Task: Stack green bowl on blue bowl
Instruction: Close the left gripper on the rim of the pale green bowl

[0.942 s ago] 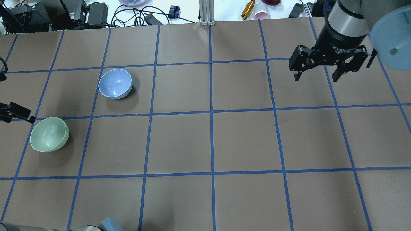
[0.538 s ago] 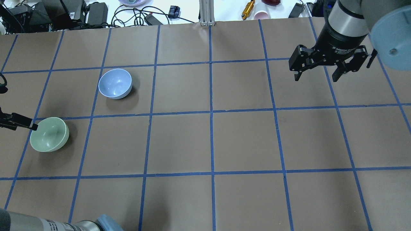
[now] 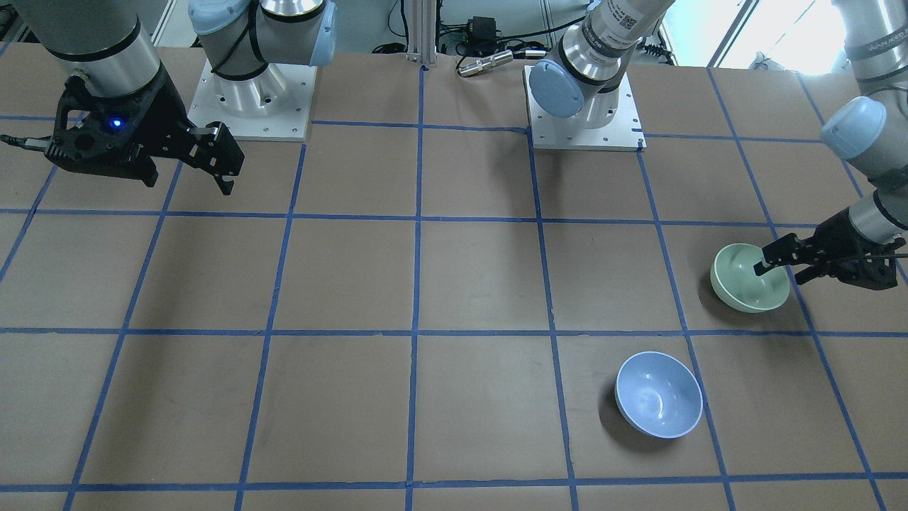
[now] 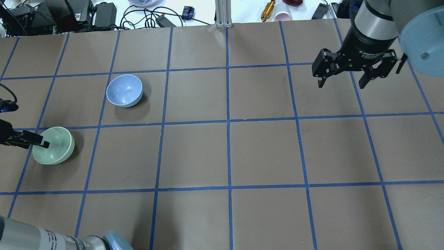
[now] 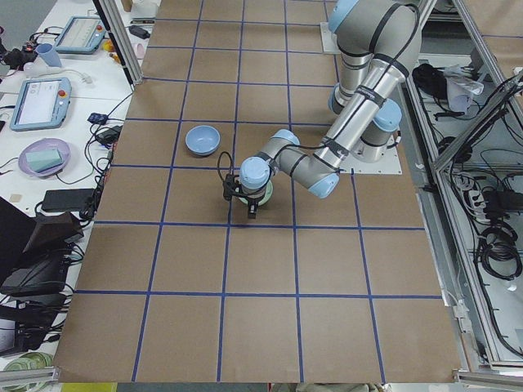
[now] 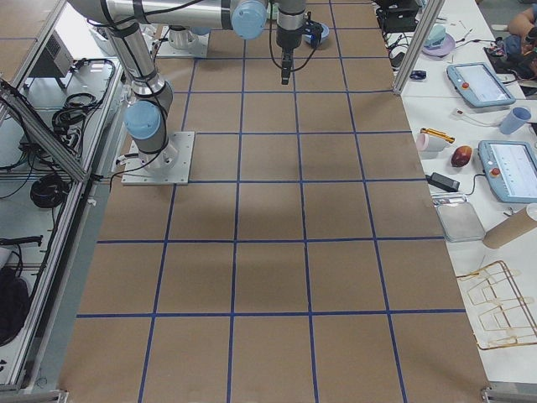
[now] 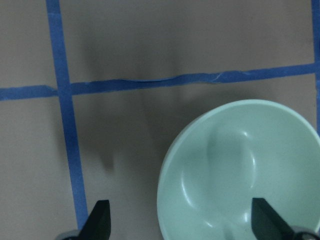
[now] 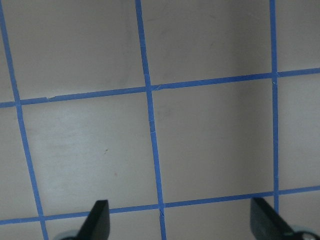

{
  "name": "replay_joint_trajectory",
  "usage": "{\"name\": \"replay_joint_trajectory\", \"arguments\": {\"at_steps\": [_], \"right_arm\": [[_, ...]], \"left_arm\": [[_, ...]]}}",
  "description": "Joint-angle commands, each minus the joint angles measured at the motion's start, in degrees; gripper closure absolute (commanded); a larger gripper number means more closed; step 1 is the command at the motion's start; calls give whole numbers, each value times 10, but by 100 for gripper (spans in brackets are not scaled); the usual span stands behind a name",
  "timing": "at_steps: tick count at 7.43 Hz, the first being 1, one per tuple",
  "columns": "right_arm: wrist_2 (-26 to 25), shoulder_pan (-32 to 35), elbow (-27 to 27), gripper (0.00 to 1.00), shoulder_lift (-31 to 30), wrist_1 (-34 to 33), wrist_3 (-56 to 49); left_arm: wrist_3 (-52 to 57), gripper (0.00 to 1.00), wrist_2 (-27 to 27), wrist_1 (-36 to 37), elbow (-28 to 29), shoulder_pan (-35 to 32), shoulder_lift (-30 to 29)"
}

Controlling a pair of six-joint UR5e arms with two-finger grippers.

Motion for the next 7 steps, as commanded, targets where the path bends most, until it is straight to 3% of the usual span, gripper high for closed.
{"name": "replay_joint_trajectory", "arguments": {"at_steps": [1, 6, 7], "right_arm": [[0, 0, 0, 0, 0, 0, 0], [0, 0, 1, 0, 0, 0, 0], [0, 0, 0, 0, 0, 0, 0]], "left_arm": [[-3, 0, 2, 11, -6, 0, -18], [-4, 0, 2, 15, -6, 0, -30], [-6, 5, 2, 15, -7, 0, -31]]}}
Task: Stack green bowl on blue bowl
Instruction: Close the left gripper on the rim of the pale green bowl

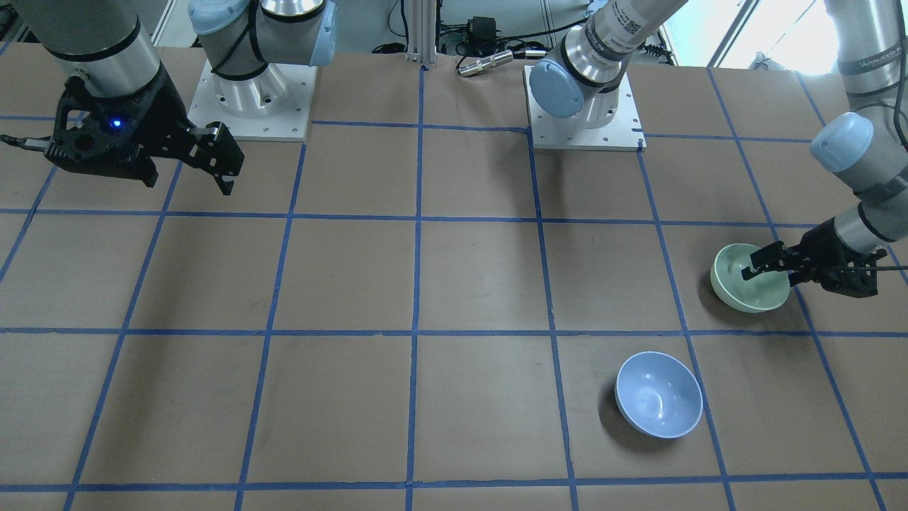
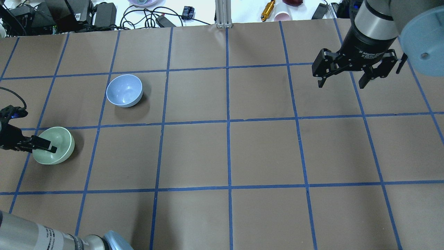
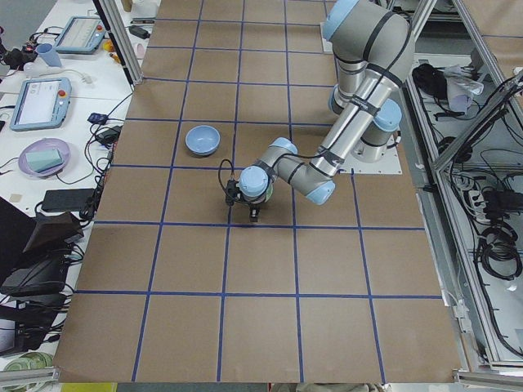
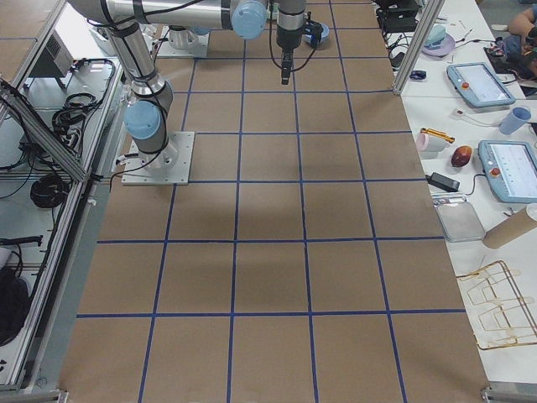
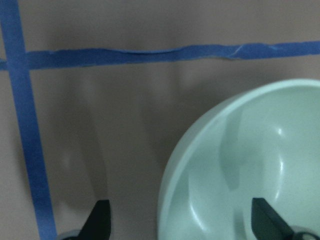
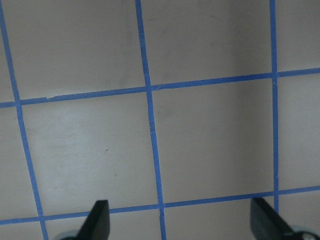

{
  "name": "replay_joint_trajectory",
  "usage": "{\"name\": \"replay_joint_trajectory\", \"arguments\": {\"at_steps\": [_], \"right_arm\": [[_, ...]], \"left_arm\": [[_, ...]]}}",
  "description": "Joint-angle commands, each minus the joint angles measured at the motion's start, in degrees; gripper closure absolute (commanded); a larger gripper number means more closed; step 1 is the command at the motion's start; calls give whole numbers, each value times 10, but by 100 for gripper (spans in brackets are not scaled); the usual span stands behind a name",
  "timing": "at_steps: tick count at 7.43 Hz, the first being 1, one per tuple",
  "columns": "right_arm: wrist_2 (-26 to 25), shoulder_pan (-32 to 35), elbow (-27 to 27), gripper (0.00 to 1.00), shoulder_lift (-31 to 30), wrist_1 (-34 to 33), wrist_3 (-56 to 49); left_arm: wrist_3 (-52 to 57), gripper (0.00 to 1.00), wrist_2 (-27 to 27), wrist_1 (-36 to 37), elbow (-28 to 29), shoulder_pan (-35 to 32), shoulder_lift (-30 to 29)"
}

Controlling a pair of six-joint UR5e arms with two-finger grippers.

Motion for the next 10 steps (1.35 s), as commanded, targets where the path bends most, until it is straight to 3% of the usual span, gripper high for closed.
{"name": "replay_joint_trajectory", "arguments": {"at_steps": [1, 5, 10], "right_arm": [[0, 0, 0, 0, 0, 0, 0], [0, 0, 0, 0, 0, 0, 0], [0, 0, 0, 0, 0, 0, 0]], "left_arm": [[-2, 20, -2, 0, 0, 0, -4], [0, 91, -2, -3, 1, -1, -2], [1, 100, -1, -11, 7, -2, 16]]}}
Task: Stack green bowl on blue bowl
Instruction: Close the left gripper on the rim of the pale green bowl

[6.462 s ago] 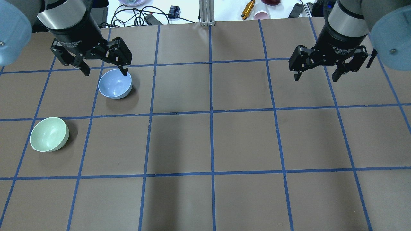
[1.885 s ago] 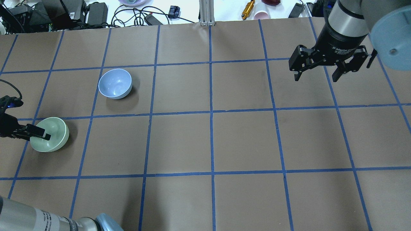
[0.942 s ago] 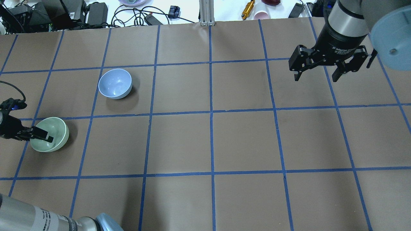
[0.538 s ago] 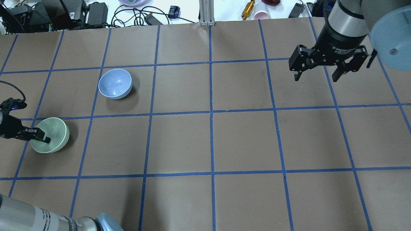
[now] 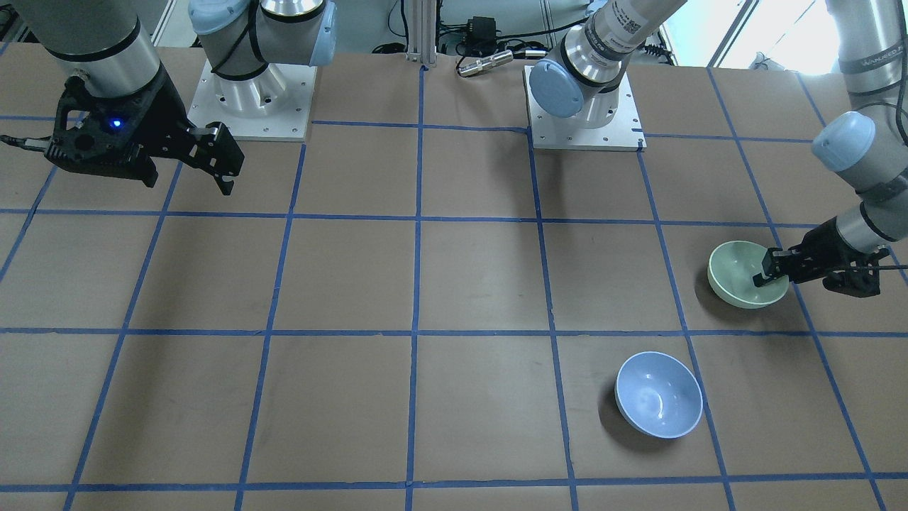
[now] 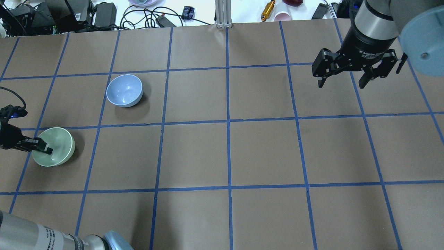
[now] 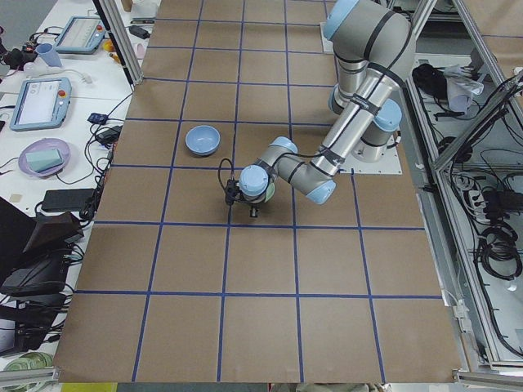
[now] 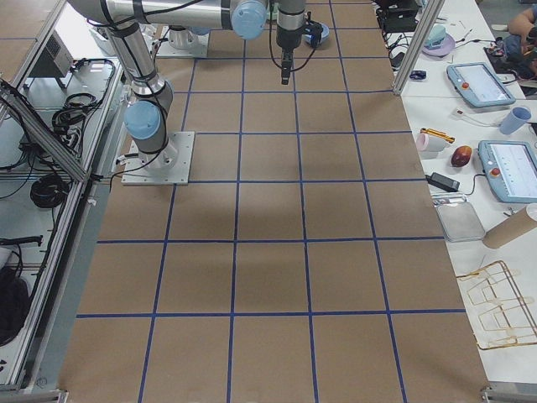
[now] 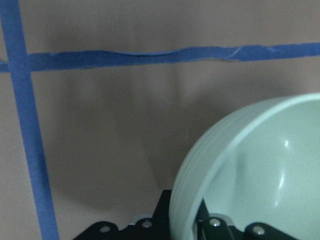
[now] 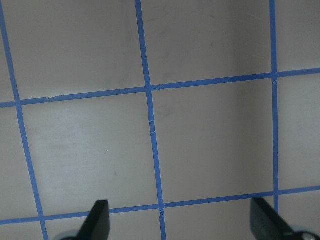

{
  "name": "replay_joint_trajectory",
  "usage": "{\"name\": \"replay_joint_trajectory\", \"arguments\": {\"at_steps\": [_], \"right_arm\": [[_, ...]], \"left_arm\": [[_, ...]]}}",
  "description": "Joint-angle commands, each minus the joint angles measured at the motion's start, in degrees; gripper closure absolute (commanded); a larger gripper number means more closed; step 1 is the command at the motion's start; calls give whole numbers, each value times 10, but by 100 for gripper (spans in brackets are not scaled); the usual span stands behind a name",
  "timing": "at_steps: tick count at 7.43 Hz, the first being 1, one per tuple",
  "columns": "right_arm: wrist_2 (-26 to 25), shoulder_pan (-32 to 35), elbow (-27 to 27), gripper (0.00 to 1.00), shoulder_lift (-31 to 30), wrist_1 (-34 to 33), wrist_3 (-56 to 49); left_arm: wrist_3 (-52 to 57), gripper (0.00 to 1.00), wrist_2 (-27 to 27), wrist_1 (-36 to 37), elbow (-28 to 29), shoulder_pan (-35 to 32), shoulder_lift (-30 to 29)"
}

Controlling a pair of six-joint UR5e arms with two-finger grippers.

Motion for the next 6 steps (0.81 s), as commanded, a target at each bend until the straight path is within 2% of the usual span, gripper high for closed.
{"name": "replay_joint_trajectory", "arguments": {"at_steps": [1, 4, 5, 6], "right_arm": [[0, 0, 0, 0, 0, 0, 0], [0, 0, 0, 0, 0, 0, 0], [0, 0, 0, 0, 0, 0, 0], [0, 0, 0, 0, 0, 0, 0]], "left_arm": [[-1, 100, -3, -5, 4, -1, 6], [-3, 100, -6, -24, 16, -6, 19], [-5, 100, -7, -52, 37, -9, 25], [-10, 100, -49, -121, 77, -11, 26]]}}
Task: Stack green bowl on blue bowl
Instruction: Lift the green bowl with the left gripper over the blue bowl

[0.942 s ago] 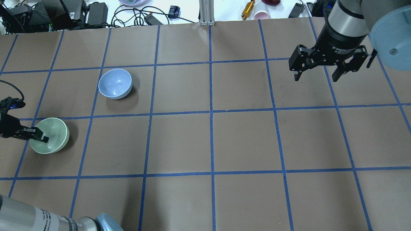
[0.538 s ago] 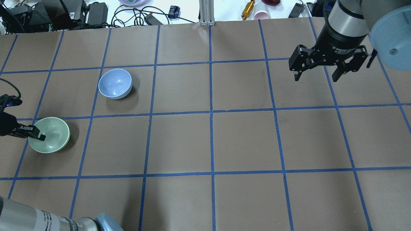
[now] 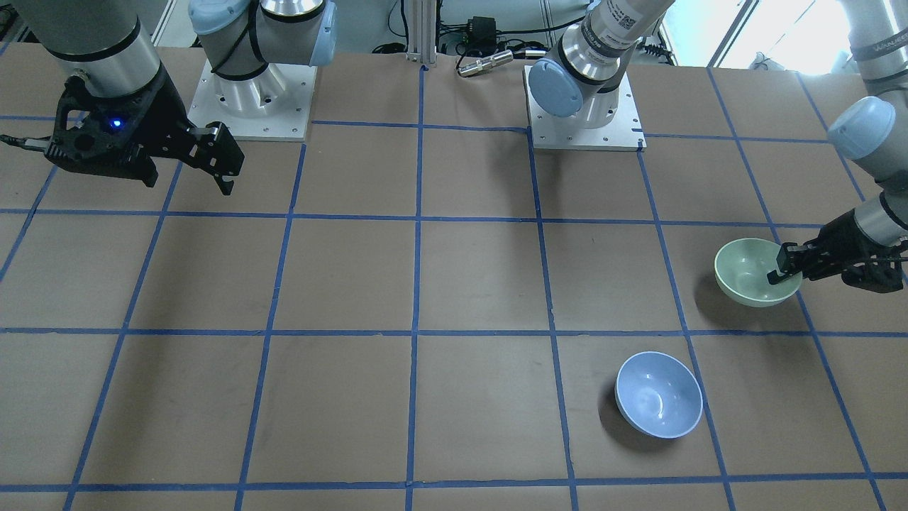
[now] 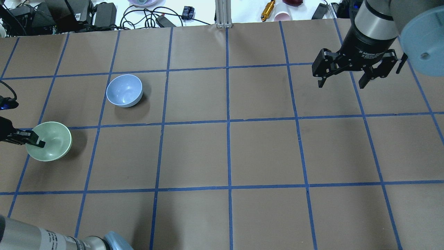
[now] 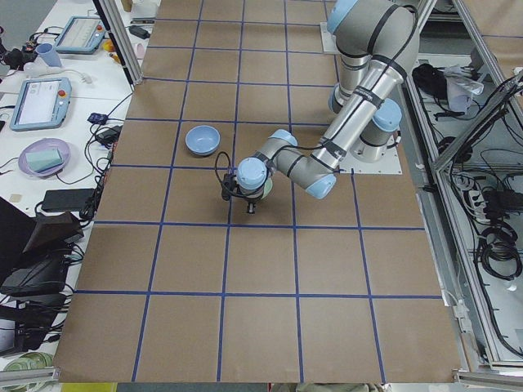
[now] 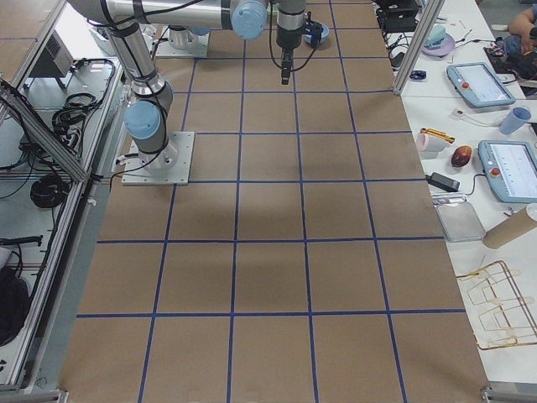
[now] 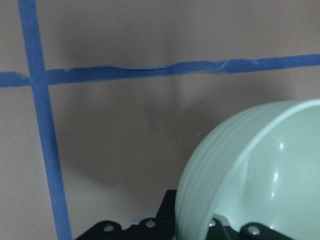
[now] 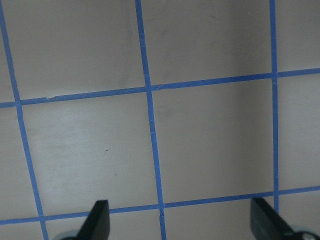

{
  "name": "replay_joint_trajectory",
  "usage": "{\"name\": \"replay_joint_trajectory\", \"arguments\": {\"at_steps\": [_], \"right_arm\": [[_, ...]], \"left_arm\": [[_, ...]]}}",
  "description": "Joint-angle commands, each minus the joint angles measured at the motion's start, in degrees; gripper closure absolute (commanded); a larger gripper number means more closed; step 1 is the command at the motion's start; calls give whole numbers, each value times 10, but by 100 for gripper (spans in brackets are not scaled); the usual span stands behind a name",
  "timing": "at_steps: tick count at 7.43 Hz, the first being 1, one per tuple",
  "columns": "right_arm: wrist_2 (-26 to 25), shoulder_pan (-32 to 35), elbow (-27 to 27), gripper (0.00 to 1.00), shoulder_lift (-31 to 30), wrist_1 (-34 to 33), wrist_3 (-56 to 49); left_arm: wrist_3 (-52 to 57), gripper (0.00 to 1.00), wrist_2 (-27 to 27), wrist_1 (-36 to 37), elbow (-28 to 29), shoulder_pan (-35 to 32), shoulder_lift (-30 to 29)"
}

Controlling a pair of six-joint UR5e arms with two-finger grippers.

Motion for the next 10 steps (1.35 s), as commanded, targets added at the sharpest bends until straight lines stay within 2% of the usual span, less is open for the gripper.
{"name": "replay_joint_trajectory", "arguments": {"at_steps": [1, 3, 5, 6, 7, 8, 9, 10], "right_arm": [[0, 0, 0, 0, 0, 0, 0], [0, 0, 0, 0, 0, 0, 0], [0, 0, 0, 0, 0, 0, 0], [0, 0, 0, 0, 0, 0, 0], [0, 0, 0, 0, 0, 0, 0], [0, 0, 0, 0, 0, 0, 0], [0, 0, 0, 0, 0, 0, 0], [0, 0, 0, 0, 0, 0, 0]], "left_arm": [[-26, 100, -67, -109, 73, -13, -3], [-108, 100, -76, -121, 126, -98, 0], [-179, 100, -76, -123, 171, -157, -11], [-217, 100, -78, -121, 175, -173, -14], [-257, 100, -115, -111, 175, -195, -21], [-306, 100, -125, -105, 175, -215, -32], [-345, 100, -125, -66, 175, -231, -44], [-350, 100, -126, -52, 175, -235, -56]]}}
